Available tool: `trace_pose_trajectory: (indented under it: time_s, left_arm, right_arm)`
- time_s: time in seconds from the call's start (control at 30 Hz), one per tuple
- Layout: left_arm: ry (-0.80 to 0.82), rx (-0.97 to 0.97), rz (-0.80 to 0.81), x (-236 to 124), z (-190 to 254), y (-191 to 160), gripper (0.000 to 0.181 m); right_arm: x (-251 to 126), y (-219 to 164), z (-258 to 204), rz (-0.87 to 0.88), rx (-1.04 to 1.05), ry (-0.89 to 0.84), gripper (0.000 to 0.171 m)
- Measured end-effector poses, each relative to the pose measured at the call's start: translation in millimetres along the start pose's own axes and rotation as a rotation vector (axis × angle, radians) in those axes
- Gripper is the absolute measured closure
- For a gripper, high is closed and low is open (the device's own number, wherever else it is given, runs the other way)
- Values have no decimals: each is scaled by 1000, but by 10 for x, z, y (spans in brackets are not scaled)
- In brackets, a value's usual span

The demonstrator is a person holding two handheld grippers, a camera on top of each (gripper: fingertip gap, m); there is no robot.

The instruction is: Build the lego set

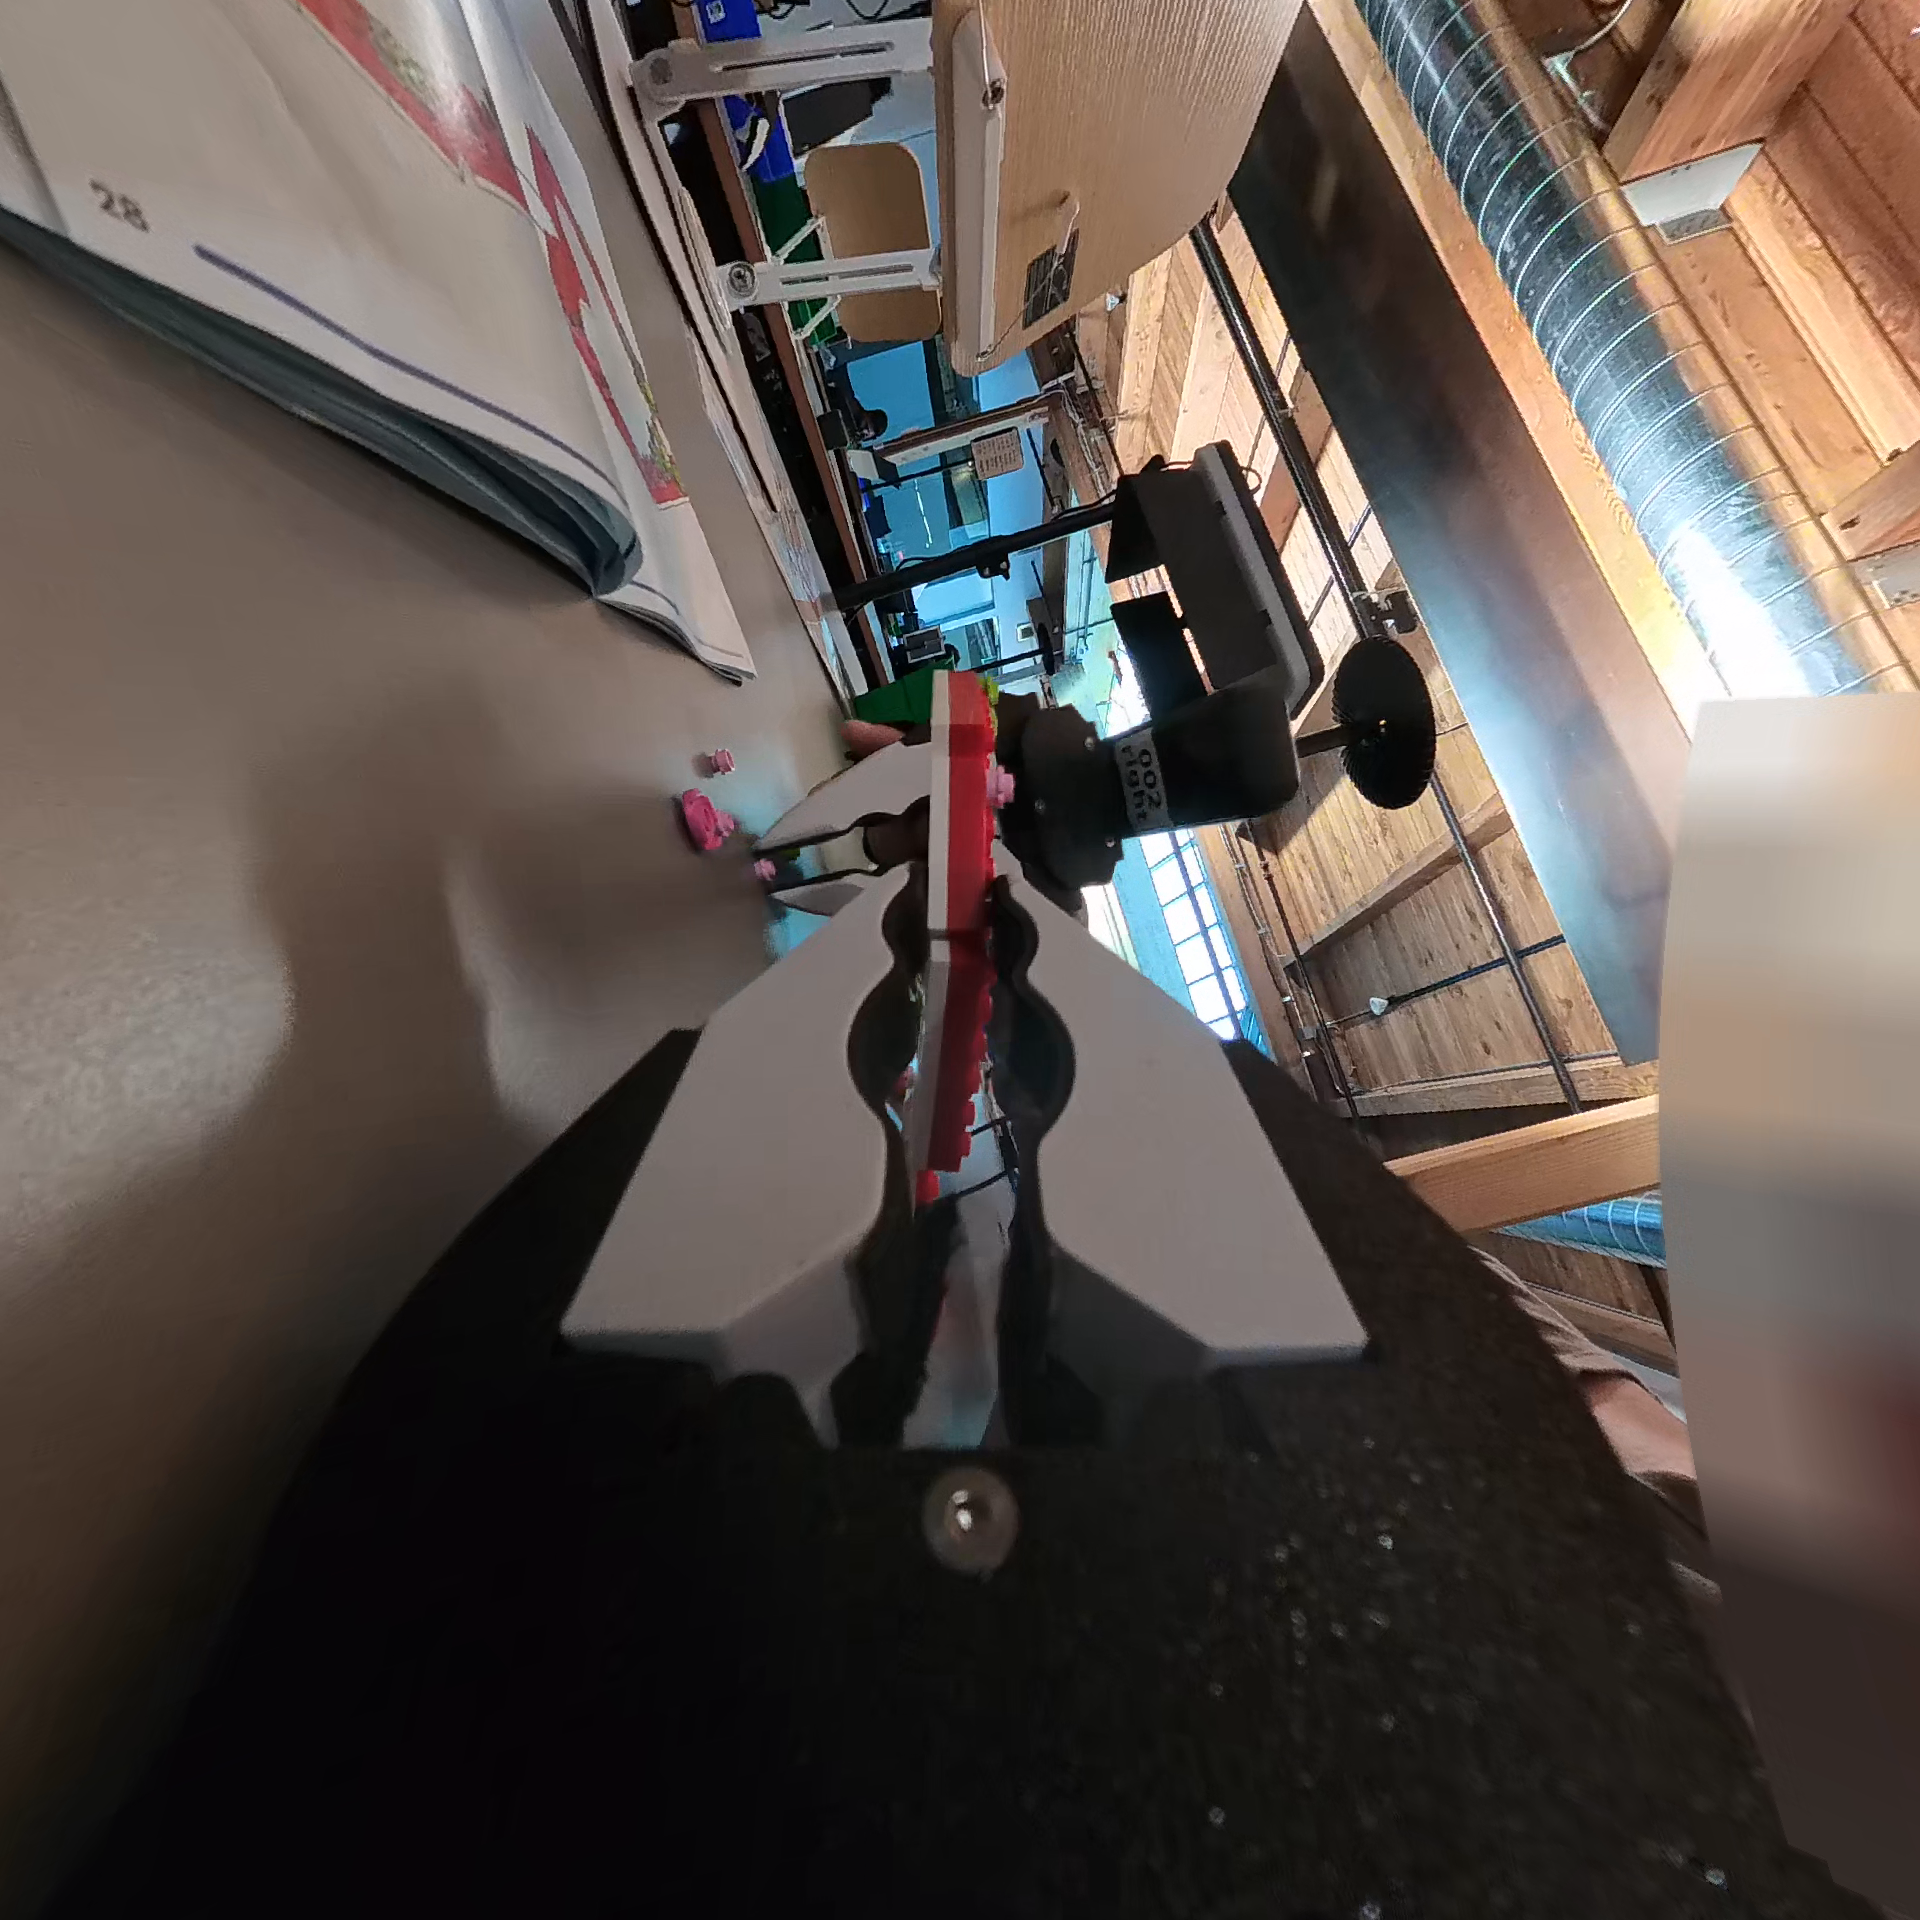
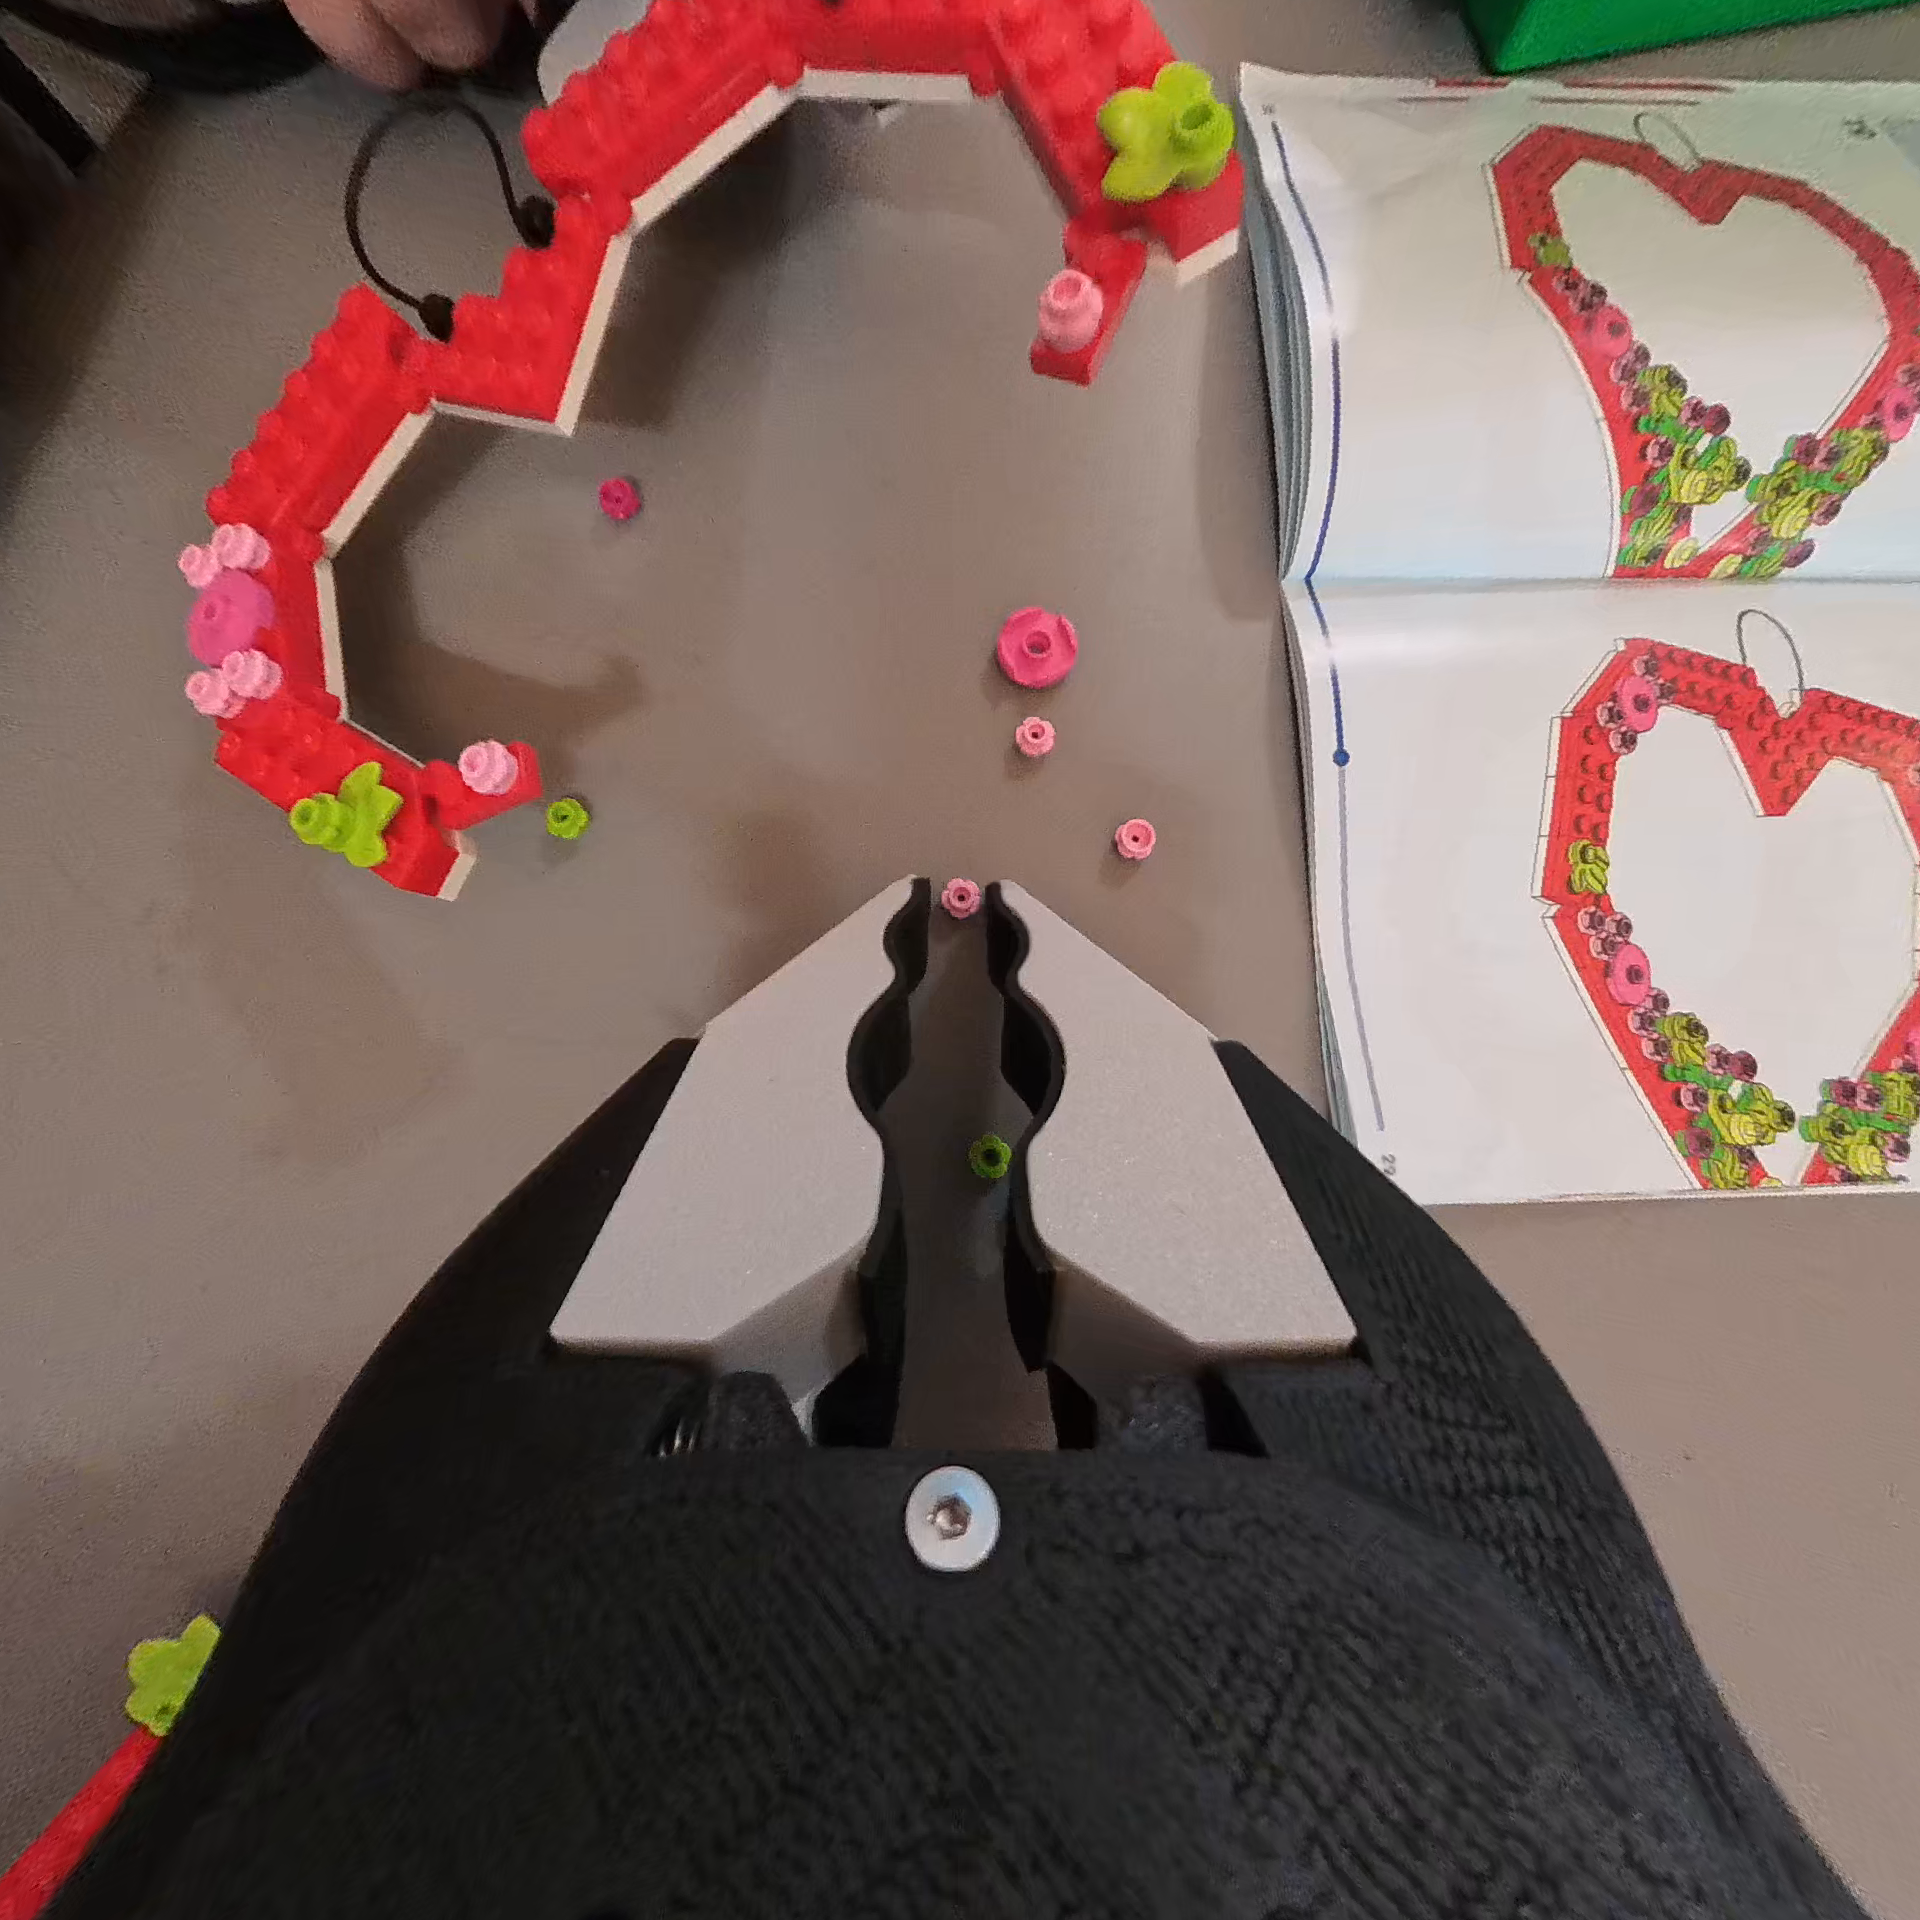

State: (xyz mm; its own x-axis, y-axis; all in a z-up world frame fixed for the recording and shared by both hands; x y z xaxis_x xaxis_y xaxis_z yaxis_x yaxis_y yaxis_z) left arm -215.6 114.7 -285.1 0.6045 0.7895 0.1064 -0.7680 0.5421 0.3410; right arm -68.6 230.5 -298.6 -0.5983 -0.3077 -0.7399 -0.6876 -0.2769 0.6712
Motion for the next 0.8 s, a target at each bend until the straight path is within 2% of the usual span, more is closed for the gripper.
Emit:
trace_pose_trajectory:
  time_s: [0.17, 0.3, 0.4, 0.57, 0.8]
  left_arm:
    - [34, -21, 11, 13, -32, -10, 173]
    - [24, -89, 33, 55, -30, -81, 172]
    - [20, -127, 58, 93, -21, -132, 172]
    - [8, -180, 68, 136, 16, -211, 172]
    - [-27, -200, 68, 172, 78, -268, 172]
  right_arm:
    - [-104, 94, 15, 26, -55, -44, 165]
    - [-387, 566, -55, 223, -162, -122, 166]
    - [-388, 837, -217, 272, -295, -142, 166]
    - [-206, 983, -324, 201, -403, -129, 165]
    - [-55, 954, -277, 90, -356, -46, 166]
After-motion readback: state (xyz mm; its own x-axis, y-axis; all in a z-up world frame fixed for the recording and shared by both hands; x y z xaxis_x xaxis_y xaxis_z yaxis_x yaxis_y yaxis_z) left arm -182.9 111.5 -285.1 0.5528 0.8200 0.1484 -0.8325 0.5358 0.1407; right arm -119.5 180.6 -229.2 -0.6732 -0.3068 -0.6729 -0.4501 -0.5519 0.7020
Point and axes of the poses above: each gripper's, where its closed fingertips meet, x out along the fingers, y out of its top, z = x × y across the jaws, the point moved 6 cm from there along -x, back along the fingers, and after that the axes turned 6 degrees about x, right-handed, at the moved point
